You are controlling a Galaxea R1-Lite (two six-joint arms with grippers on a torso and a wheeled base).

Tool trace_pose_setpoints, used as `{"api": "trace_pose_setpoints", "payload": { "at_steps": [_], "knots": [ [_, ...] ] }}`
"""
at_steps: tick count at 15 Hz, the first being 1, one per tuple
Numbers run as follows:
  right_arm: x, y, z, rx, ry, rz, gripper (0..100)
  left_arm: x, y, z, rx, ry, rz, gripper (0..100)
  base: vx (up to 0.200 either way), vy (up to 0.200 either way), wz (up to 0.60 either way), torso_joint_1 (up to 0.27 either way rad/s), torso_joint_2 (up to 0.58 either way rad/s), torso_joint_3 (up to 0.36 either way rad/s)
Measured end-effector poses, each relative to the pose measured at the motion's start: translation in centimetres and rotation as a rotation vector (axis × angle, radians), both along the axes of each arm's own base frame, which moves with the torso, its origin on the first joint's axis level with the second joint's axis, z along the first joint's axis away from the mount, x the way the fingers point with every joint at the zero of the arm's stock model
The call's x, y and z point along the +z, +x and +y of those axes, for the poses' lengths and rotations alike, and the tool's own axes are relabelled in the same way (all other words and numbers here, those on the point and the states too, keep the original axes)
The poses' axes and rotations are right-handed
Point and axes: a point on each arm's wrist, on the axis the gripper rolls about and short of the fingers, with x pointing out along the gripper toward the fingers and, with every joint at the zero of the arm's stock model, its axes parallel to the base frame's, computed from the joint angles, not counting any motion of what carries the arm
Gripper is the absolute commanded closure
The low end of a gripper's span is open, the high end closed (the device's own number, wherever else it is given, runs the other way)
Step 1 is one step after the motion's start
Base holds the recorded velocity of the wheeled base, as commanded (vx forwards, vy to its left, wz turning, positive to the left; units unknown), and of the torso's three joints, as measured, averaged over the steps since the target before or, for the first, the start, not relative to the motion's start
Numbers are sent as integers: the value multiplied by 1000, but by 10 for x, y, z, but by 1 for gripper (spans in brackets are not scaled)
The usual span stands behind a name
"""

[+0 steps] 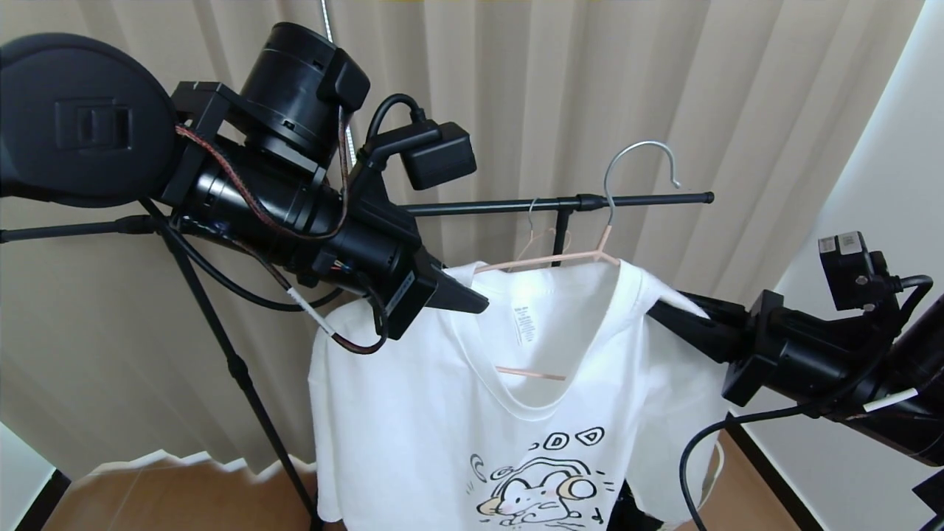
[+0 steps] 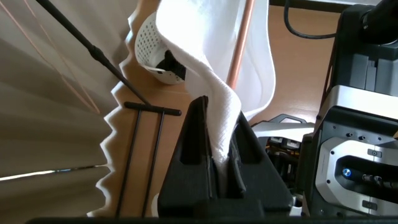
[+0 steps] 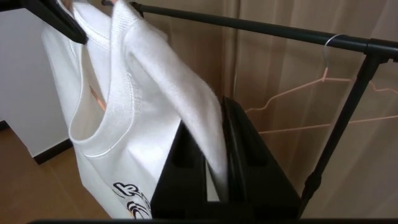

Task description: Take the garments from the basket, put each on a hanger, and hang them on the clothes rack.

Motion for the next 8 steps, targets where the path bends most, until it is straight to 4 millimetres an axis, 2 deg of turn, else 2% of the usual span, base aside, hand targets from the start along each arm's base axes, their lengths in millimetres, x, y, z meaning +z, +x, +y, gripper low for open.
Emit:
{"api": "trace_pose_setpoints", "payload": {
  "at_steps": [8],
  "knots": [
    [1, 3, -8, -38, -19, -30, 0, 7, -3, 8, 19, -54, -80, 100, 0, 0, 0, 0, 0, 0]
  ]
}}
